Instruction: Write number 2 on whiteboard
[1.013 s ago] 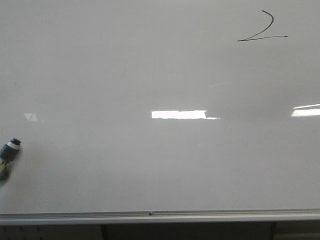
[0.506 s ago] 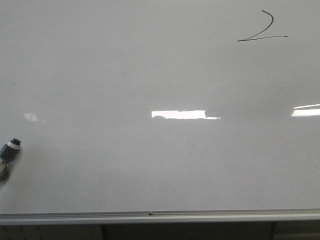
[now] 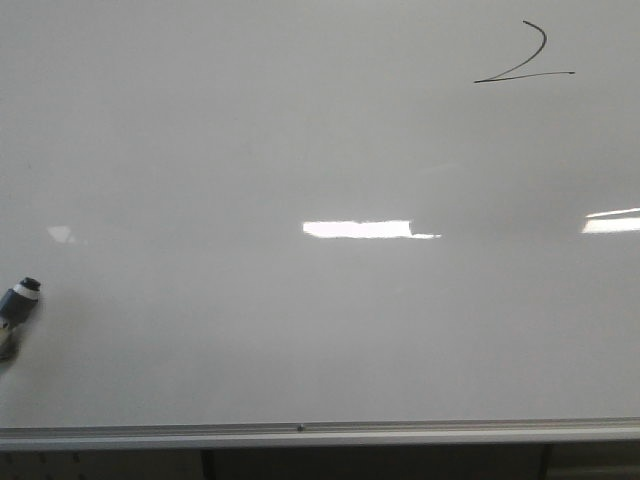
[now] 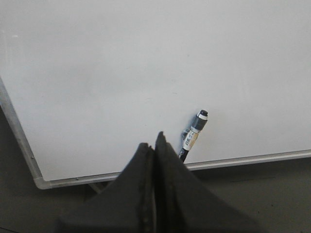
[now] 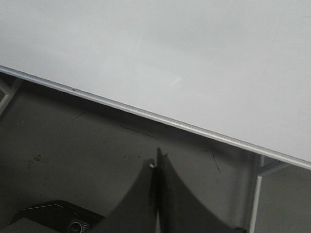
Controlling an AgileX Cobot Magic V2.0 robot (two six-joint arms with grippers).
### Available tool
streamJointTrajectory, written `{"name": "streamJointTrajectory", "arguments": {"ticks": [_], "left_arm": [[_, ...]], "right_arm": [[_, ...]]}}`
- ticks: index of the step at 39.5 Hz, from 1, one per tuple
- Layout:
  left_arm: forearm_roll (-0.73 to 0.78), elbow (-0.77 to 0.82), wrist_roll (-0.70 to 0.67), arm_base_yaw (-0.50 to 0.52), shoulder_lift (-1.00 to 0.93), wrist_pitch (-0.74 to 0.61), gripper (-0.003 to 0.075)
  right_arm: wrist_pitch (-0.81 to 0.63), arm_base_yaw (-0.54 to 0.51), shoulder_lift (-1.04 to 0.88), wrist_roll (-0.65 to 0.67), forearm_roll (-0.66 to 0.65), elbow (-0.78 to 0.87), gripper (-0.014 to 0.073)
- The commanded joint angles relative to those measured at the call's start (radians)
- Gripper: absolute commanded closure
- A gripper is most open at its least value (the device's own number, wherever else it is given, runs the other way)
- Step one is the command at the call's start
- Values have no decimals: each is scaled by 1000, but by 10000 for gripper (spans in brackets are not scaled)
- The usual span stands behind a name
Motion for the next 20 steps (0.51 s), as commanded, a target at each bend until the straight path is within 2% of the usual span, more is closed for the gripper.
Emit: {"name": "streamJointTrajectory", "arguments": {"ticks": [1, 6, 20], "left_arm": [[-1, 18, -9, 3, -74, -84, 740], [22, 132, -9, 3, -190, -179, 740], [-80, 544, -9, 72, -411, -639, 740]], "right_arm": [[-59, -7, 5, 0, -2, -27, 662], [-59, -7, 5, 0, -2, -27, 662], [-59, -7, 5, 0, -2, -27, 662]]}}
